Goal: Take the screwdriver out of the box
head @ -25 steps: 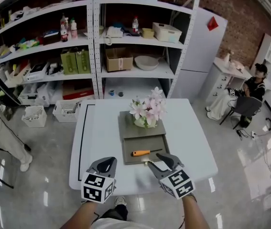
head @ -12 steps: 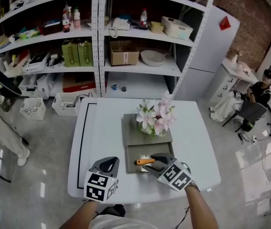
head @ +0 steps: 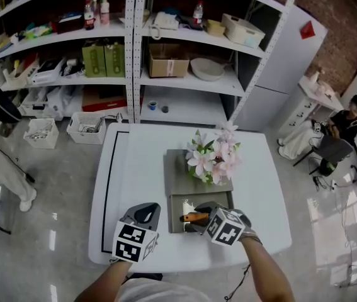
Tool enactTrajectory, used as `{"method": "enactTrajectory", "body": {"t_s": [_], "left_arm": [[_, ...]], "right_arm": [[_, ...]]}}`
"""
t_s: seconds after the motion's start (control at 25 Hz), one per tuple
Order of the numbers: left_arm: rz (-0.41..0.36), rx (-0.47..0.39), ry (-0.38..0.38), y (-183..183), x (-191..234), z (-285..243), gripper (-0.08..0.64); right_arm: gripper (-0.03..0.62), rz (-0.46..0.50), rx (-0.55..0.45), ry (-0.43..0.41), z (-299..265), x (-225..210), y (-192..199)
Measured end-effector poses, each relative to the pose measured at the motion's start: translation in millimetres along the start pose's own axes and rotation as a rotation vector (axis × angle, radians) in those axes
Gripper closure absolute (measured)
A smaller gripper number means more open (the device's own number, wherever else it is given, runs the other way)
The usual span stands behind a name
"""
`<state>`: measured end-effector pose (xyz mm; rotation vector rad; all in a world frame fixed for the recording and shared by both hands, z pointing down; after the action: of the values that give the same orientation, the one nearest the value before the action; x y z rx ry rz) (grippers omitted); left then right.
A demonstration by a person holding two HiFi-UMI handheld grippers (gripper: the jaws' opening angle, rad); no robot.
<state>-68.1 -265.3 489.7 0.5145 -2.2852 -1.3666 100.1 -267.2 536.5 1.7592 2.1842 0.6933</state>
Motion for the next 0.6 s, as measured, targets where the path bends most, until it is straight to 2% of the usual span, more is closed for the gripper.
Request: {"method": "enactTrajectory", "body": {"t_s": [0.28, 0.48, 0.6], "left_arm": [[0.006, 0.01, 0.025, -3.3, 8.9, -12.4, 0.557], [0.01, 0.009, 0.032, -3.8, 15.9, -19.7, 0.557], [0.01, 0.012, 0.039, -4.8, 17.2, -23.0, 0.557]], "right_arm": [[0.402, 0.055, 0.109, -0.092, -19.5, -0.8, 4.5], [0.407, 0.078, 0.161, -0.116, -30.1, -0.3, 8.5], [0.453, 0.104, 0.184, -0.112, -33.9, -2.9, 10.1]]}}
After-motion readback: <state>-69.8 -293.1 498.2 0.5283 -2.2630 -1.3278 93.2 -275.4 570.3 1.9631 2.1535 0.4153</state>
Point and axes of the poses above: the fingertips, and each gripper's own axes: z backward along the fingers, x to its left, y out of its underside, the point moved 6 cm from there along z, backward along the fingers, and after that the axes turned 2 degrees about -x, right-handed, at the moved point
